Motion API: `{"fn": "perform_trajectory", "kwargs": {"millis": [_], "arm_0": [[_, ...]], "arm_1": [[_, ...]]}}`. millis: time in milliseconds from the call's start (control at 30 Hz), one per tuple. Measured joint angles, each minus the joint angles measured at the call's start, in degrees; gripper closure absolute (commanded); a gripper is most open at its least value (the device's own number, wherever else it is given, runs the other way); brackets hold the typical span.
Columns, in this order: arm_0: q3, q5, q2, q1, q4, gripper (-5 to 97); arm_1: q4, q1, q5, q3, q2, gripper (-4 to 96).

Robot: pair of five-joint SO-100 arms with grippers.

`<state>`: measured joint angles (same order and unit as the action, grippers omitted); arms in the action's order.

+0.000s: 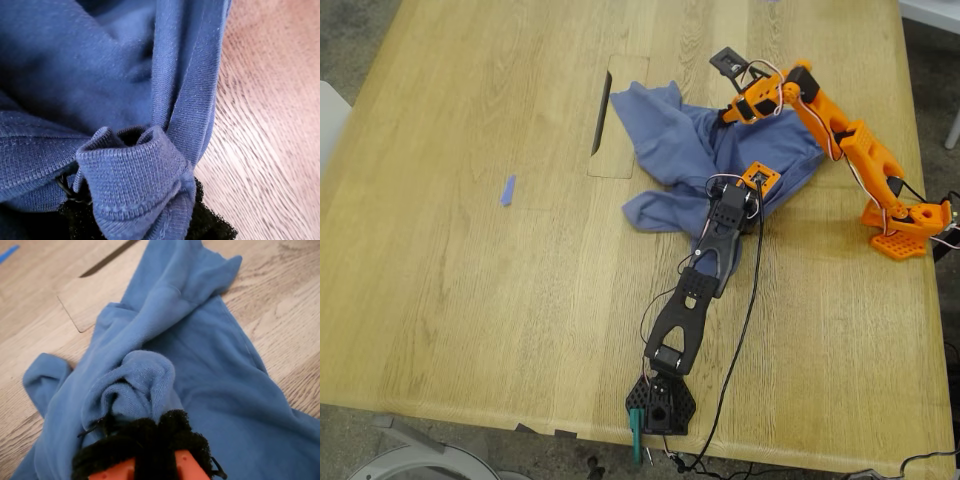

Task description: Fold a T-shirt

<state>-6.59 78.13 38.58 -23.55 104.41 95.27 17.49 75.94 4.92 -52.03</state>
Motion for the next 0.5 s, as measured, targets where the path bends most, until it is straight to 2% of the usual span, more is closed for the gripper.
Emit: {"fn": "perform_trajectory", "kwargs": {"millis": [267,500], "arm_0": [[-9.4,0.0,12.48,0.0,0.0,92],[-10.46,0.7,19.86,0.0,0.0,92]], "arm_1": [[0.0,-1.76,0.0,0.0,-4.39,91.3],[0.26,-2.99,0.44,0.0,-8.61,91.3]]}}
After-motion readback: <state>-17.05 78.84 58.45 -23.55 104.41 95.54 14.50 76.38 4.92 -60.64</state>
